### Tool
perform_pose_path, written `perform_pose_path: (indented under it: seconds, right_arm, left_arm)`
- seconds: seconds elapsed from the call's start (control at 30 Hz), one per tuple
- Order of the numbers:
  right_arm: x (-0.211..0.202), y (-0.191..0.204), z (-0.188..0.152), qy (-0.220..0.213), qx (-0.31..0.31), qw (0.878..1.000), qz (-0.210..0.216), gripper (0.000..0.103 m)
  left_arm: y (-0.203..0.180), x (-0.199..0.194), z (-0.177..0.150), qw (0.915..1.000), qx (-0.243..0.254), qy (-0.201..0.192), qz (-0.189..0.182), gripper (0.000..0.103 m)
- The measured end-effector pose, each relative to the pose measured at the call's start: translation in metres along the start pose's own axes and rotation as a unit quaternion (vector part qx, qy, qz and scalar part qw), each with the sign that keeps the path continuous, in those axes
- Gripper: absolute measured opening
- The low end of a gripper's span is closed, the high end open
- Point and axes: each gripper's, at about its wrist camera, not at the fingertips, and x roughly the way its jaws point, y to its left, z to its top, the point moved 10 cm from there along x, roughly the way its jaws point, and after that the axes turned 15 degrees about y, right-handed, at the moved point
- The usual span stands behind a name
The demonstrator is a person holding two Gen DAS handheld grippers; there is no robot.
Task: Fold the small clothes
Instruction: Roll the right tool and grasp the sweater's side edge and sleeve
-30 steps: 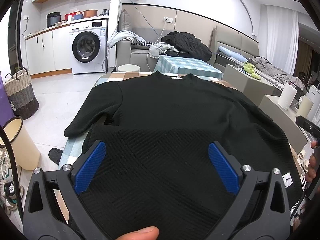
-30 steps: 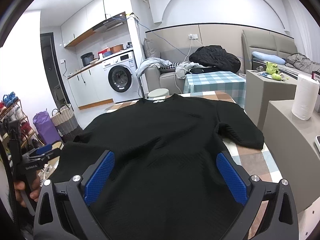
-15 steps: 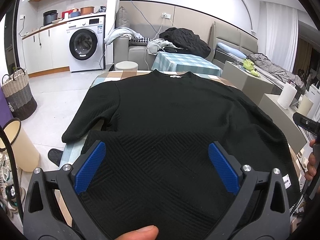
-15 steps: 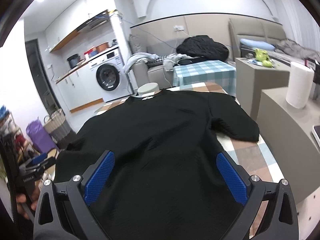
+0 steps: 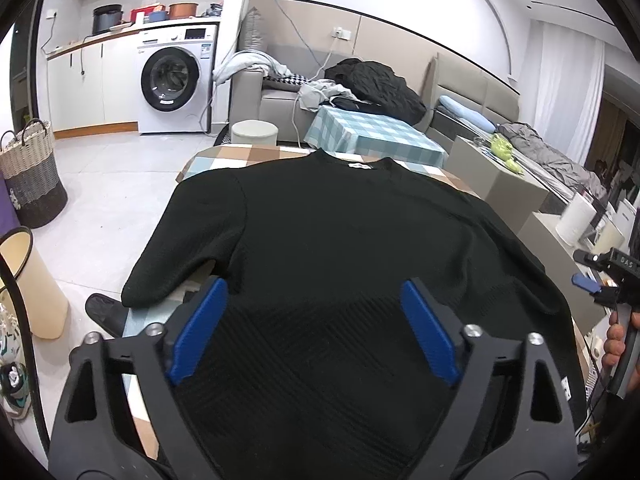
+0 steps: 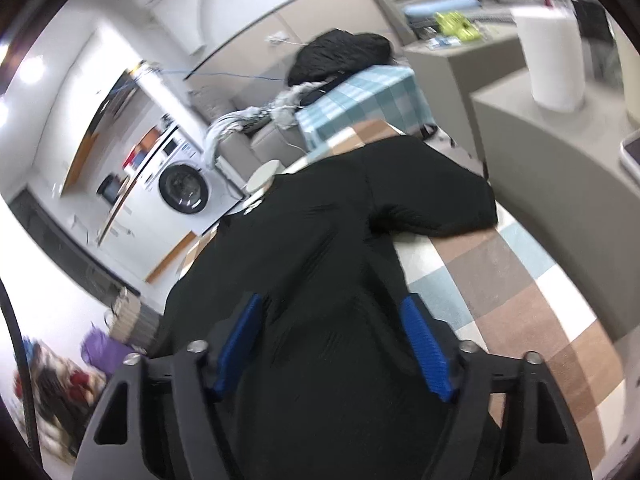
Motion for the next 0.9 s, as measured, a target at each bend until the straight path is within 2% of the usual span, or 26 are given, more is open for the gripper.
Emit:
perform_pose_path:
  seconds: [0.1,0.2,0.43,0.6,0.7,0.8,0.87,0.9]
  right_arm:
    - [0.007,-0.020,0.013,0.000,0.031,0.999,-0.023,0.071]
    - [0.012,-0.041,0.025,-0.003,0.069,0.997,-0.027,0.071]
    - [0.038,-0.095,0.055,0.002,0.145,0.988,-0.061,0.071]
    - [0.049,-0.118,0.069,0.003,0.176,0.982,-0.064,0.071]
    - [0.051,-0.124,0.075,0.002,0.184,0.981,-0.065,0.067]
    - [0.054,-0.129,0.080,-0.001,0.184,0.979,-0.084,0.061]
    - [0.055,-0.137,0.084,-0.002,0.190,0.976,-0.110,0.043]
    - [0.054,-0.139,0.084,-0.005,0.195,0.974,-0.117,0.040]
  left_arm:
    - [0.007,0.005,0.004,1.0000,-0.007,0.001,0.003,0.085]
    - [0.012,0.012,0.009,0.9999,-0.011,0.009,0.008,0.085]
    - [0.015,0.033,0.016,0.9996,-0.013,0.023,0.011,0.085]
    - [0.013,0.047,0.019,0.9993,-0.009,0.035,0.013,0.085]
    - [0.011,0.054,0.023,0.9991,-0.006,0.039,0.014,0.085]
    - [0.009,0.057,0.026,0.9991,-0.003,0.039,0.015,0.085]
    - [0.006,0.060,0.028,0.9990,0.000,0.041,0.015,0.085]
    - [0.005,0.061,0.029,0.9990,0.002,0.041,0.014,0.085]
